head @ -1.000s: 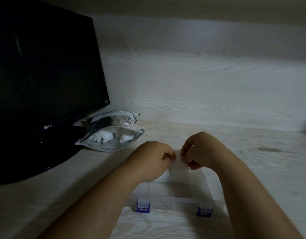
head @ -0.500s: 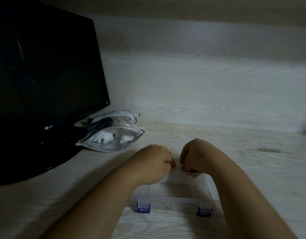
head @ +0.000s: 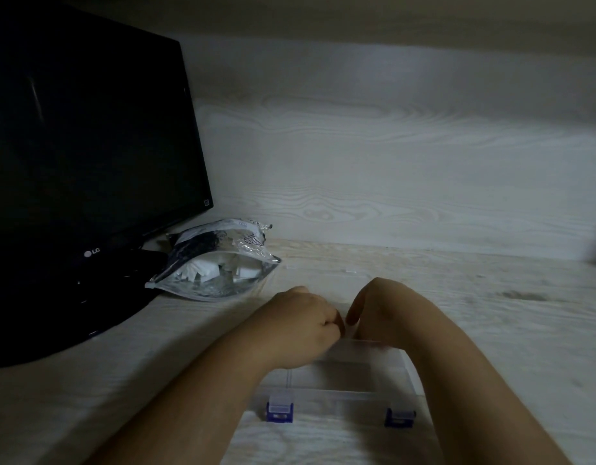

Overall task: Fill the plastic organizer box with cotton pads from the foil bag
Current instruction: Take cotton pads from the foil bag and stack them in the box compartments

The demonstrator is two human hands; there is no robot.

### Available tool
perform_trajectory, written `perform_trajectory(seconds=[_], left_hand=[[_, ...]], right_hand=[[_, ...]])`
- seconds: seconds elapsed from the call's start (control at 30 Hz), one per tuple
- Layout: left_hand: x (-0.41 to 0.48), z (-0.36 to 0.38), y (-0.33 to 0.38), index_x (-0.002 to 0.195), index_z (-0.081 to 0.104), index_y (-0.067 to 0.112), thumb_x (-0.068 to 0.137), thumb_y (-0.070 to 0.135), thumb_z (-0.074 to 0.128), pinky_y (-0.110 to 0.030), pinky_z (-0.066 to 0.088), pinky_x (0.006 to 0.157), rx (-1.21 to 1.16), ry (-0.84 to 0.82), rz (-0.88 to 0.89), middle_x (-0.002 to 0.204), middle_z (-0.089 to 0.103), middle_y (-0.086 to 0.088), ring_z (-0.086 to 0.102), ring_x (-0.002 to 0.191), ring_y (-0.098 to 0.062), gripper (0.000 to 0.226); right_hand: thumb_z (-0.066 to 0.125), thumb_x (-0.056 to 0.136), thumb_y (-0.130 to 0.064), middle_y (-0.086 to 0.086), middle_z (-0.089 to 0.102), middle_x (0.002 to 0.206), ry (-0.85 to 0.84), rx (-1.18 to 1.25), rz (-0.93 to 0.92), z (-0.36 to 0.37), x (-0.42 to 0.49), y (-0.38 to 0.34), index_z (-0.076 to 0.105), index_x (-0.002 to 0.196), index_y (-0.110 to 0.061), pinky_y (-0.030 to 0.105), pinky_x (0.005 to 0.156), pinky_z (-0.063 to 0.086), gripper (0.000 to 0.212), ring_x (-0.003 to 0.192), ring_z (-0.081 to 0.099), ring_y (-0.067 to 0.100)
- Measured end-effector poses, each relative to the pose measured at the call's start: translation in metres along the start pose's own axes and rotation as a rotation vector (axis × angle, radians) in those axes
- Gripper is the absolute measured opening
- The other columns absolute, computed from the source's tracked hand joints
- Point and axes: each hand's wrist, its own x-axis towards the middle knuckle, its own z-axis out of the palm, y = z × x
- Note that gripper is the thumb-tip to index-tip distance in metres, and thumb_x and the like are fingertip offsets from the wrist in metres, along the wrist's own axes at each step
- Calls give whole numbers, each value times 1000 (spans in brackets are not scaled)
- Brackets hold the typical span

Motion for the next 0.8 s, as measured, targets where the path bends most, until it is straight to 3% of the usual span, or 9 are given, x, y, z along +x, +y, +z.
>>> perform_trajectory(seconds=[0.13,0.23,0.37,0.6,0.7,0.8], left_hand=[[-1,-1,0,96,72,20,76,38,37,-35,46,88,-49,66,34,97,63,5,53,98,-15,44],[-3,-3,-4,99,75,22,76,34,41,-32,48,90,-112,104,49,106,67,8,58,101,-11,44],[-2,-3,-3,103,74,25,76,40,37,-33,48,91,-79,81,35,107,69,9,57,101,-10,48],[-3,-2,0,91,71,21,85,45,30,-38,43,89,113,-2,44,97,62,8,46,97,-16,47],[-2,0,-2,94,71,22,82,49,26,-40,44,89,110,-21,27,98,63,8,47,98,-15,54],[-6,-6,0,95,73,22,83,43,44,-32,48,86,-61,55,25,94,62,11,53,92,-10,38]], right_hand=[[66,85,-17,7,70,107,-2,-23,-16,1,-3,2,69,116,-17,35,91,55,31,96,68,21],[68,85,-14,2,72,96,45,18,-84,-7,-10,6,69,116,-18,31,83,58,32,84,70,17],[61,94,-21,4,71,113,-60,-67,-80,-11,-18,3,64,126,-18,31,98,51,32,102,68,16],[67,88,-17,3,72,102,-13,-8,-70,-2,-10,1,71,116,-14,29,84,57,28,85,69,15],[66,88,-19,6,73,106,-12,-34,-51,-1,-10,2,71,115,-14,33,92,55,28,93,70,17],[71,83,-15,5,73,103,75,57,-90,-2,-9,5,72,110,-19,32,84,58,28,81,67,16]])
